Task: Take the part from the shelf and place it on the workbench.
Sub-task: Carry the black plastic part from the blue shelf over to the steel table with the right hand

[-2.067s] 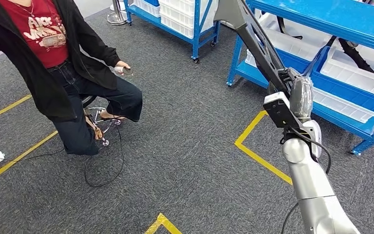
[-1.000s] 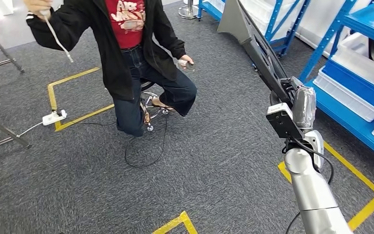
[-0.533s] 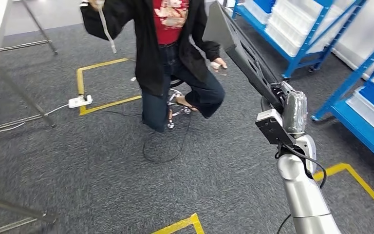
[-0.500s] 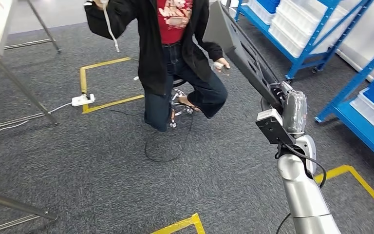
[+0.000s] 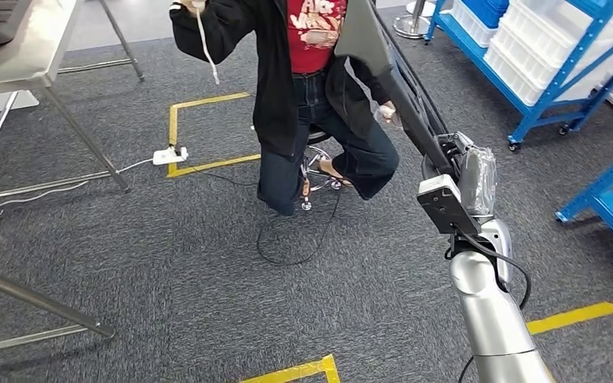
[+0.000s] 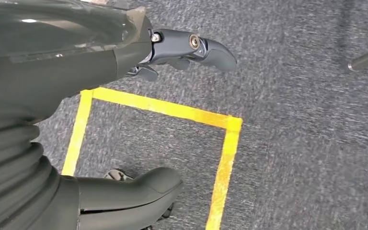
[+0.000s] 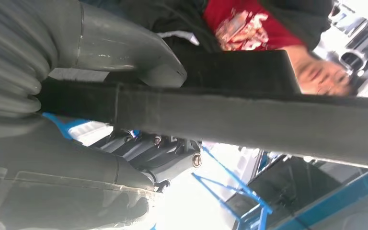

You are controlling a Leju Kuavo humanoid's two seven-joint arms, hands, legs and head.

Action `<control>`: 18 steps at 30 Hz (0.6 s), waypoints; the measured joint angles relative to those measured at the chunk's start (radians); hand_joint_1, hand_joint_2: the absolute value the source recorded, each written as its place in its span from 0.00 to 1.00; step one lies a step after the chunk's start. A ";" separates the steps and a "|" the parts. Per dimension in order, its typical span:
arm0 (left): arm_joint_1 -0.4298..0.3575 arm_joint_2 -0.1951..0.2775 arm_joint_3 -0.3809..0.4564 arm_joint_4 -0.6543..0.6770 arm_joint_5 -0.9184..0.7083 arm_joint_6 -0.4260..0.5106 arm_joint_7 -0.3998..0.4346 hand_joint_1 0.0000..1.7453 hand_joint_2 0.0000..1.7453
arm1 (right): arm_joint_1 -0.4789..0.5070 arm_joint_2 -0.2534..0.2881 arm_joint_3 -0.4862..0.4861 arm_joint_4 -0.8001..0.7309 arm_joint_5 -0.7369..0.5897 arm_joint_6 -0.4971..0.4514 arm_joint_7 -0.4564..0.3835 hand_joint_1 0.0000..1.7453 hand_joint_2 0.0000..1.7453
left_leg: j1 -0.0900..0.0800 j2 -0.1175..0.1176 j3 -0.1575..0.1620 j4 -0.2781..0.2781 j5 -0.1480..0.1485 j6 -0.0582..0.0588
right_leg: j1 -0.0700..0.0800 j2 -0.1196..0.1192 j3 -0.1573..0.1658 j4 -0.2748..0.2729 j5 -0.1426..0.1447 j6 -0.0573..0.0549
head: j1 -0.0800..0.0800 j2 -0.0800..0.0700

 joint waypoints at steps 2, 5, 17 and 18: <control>0.000 -0.001 0.000 0.000 -0.006 -0.002 0.000 0.00 1.00 | 0.000 0.001 -0.003 -0.004 0.004 0.005 0.010 1.00 1.00 | 0.000 0.006 -0.013 0.030 0.003 0.001 | 0.004 -0.020 0.000 0.000 -0.001 -0.002 | 0.000 0.000; -0.002 0.000 0.000 0.000 -0.011 -0.003 0.000 0.00 1.00 | 0.000 0.002 -0.011 -0.016 0.008 0.013 0.020 1.00 1.00 | -0.005 0.048 0.089 -0.147 0.079 0.013 | 0.012 -0.047 0.003 0.001 -0.005 0.000 | 0.000 0.000; -0.022 -0.001 0.006 -0.003 -0.015 0.000 0.005 0.00 1.00 | -0.002 0.002 -0.043 -0.024 0.008 0.021 0.022 1.00 1.00 | -0.009 -0.028 0.137 -0.254 0.119 0.058 | 0.005 0.023 -0.132 0.283 -0.121 0.029 | 0.009 0.000; -0.022 -0.001 0.006 -0.003 -0.016 0.000 0.008 0.00 1.00 | -0.005 0.000 -0.045 -0.024 0.008 0.021 0.022 1.00 1.00 | -0.007 -0.040 0.137 -0.253 0.120 0.056 | 0.001 0.024 -0.116 0.247 -0.100 0.041 | 0.009 0.000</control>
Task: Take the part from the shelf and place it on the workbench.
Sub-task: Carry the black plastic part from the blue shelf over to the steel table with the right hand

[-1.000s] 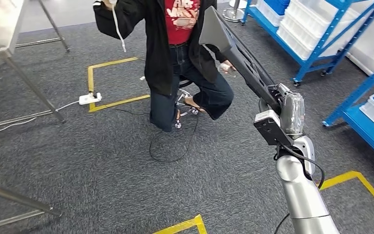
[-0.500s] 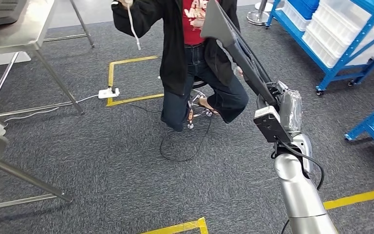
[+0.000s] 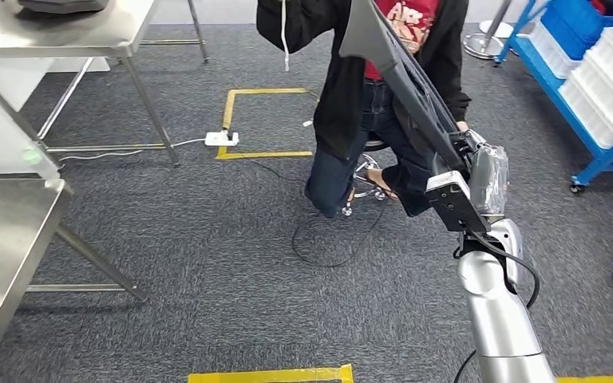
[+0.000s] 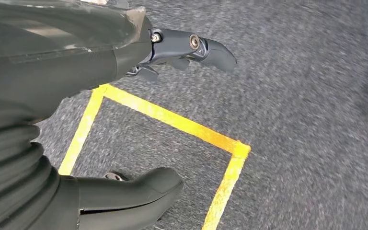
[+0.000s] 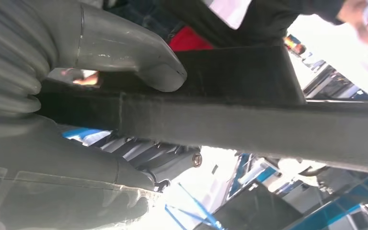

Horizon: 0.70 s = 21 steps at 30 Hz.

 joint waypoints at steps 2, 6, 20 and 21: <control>-0.003 0.001 0.001 -0.001 -0.004 0.000 0.005 0.00 1.00 | -0.009 -0.004 -0.005 0.001 0.000 0.000 0.000 1.00 1.00 | 0.002 -0.024 -0.001 0.004 0.001 -0.009 | -0.012 0.024 0.062 -0.137 0.058 0.023 | 0.000 0.000; -0.005 0.004 0.008 -0.004 -0.007 0.000 0.009 0.00 1.00 | -0.031 -0.012 -0.009 0.008 0.000 0.003 -0.002 1.00 1.00 | 0.000 -0.057 -0.016 0.007 0.008 -0.035 | -0.011 0.039 0.106 -0.236 0.098 0.005 | -0.001 0.000; -0.015 0.006 0.019 -0.004 -0.007 0.001 0.009 0.00 1.00 | -0.080 -0.021 -0.012 0.035 -0.005 0.006 -0.010 1.00 1.00 | -0.013 0.113 -0.008 0.025 -0.024 -0.024 | 0.019 -0.094 0.106 -0.239 0.097 -0.038 | -0.008 0.000; -0.015 0.007 0.019 -0.004 -0.007 0.001 0.009 0.00 1.00 | -0.082 -0.022 -0.012 0.036 -0.005 0.006 -0.010 1.00 1.00 | -0.017 0.103 -0.009 0.023 -0.022 -0.021 | 0.020 -0.103 0.107 -0.239 0.096 -0.035 | -0.008 0.000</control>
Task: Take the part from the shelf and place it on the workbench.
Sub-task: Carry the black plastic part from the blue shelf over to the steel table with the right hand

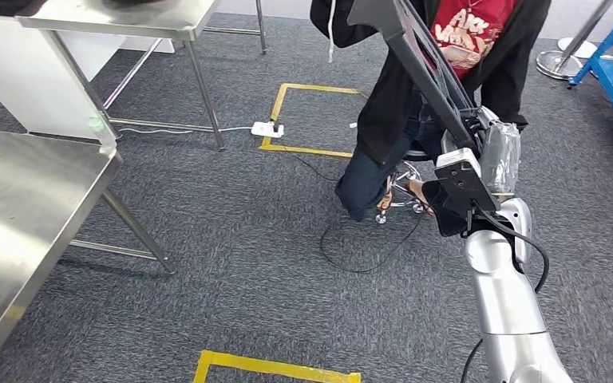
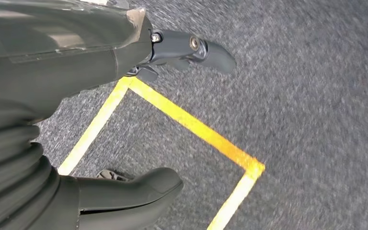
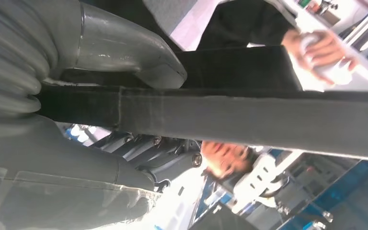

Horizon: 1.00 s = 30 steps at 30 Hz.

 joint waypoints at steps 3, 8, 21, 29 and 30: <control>-0.001 0.001 0.000 0.000 -0.001 0.001 0.002 0.00 1.00 | -0.003 -0.002 0.001 0.002 0.000 -0.001 -0.003 1.00 1.00 | 0.007 -0.029 0.009 -0.019 0.013 0.018 | -0.004 0.027 -0.009 0.024 -0.018 0.010 | 0.000 0.000; -0.010 -0.001 0.000 0.001 -0.008 0.010 0.020 0.00 1.00 | -0.005 -0.019 -0.007 0.012 -0.002 -0.006 -0.007 1.00 1.00 | 0.014 -0.084 0.012 -0.025 0.021 0.026 | -0.017 0.100 -0.136 0.280 -0.110 0.013 | 0.005 0.000; 0.038 0.001 0.020 0.037 -0.014 0.109 0.208 0.00 1.00 | 0.027 -0.038 -0.015 0.020 -0.023 -0.039 -0.036 1.00 1.00 | 0.019 -0.073 -0.094 0.162 -0.073 -0.026 | -0.032 0.108 -0.015 0.010 0.011 0.006 | -0.006 0.000; 0.054 -0.014 0.039 0.055 -0.034 0.111 0.299 0.00 1.00 | 0.030 -0.085 -0.031 0.016 -0.040 -0.049 -0.027 1.00 1.00 | -0.001 0.005 -0.004 0.021 -0.008 0.008 | -0.006 0.021 -0.007 0.010 0.001 0.002 | -0.005 0.000; 0.053 -0.014 0.039 0.055 -0.039 0.110 0.300 0.00 1.00 | 0.032 -0.091 -0.035 0.015 -0.040 -0.052 -0.026 1.00 1.00 | -0.005 0.006 0.002 0.008 -0.009 0.011 | -0.004 0.011 -0.005 0.009 -0.001 0.005 | -0.004 0.000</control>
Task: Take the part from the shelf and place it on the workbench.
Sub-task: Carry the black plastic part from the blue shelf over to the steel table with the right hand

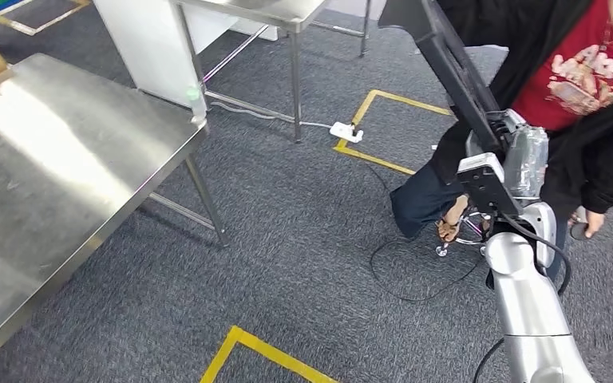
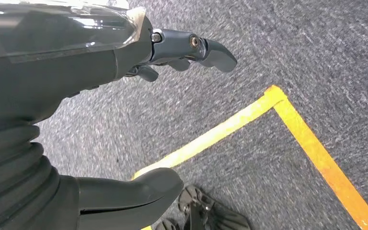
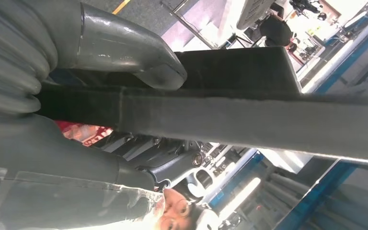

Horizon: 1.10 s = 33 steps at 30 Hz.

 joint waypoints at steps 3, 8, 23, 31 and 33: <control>0.003 -0.001 -0.001 0.001 -0.012 0.002 0.006 0.00 1.00 | 0.014 -0.011 -0.007 -0.010 0.003 -0.006 0.004 1.00 1.00 | 0.004 -0.028 0.011 -0.018 0.010 0.013 | 0.001 -0.001 0.005 0.005 -0.010 0.010 | 0.000 0.000; -0.001 -0.004 -0.002 0.002 -0.021 0.010 0.007 0.00 1.00 | 0.044 -0.025 -0.022 -0.017 0.058 -0.014 0.024 1.00 1.00 | 0.013 -0.077 0.021 -0.033 0.021 0.025 | -0.010 0.089 -0.115 0.259 -0.113 0.011 | 0.003 0.000; 0.008 0.003 -0.002 0.005 -0.041 0.013 -0.002 0.00 1.00 | 0.062 -0.038 -0.017 -0.050 0.250 0.020 0.123 1.00 1.00 | 0.023 -0.063 -0.122 0.234 -0.109 -0.034 | -0.022 0.068 0.004 -0.004 0.005 0.003 | -0.003 0.000; -0.005 0.008 -0.011 0.004 -0.063 0.004 -0.007 0.00 1.00 | 0.024 -0.060 -0.008 -0.087 0.338 0.070 0.158 1.00 1.00 | -0.005 0.008 0.007 -0.006 -0.003 0.008 | -0.003 -0.002 0.015 -0.006 -0.006 0.001 | -0.002 0.000; -0.007 0.009 -0.014 0.003 -0.067 0.003 -0.009 0.00 1.00 | 0.010 -0.061 0.003 -0.090 0.354 0.081 0.163 1.00 1.00 | -0.006 -0.011 0.012 -0.017 0.003 0.015 | 0.000 -0.016 0.019 -0.011 -0.008 0.010 | -0.002 0.000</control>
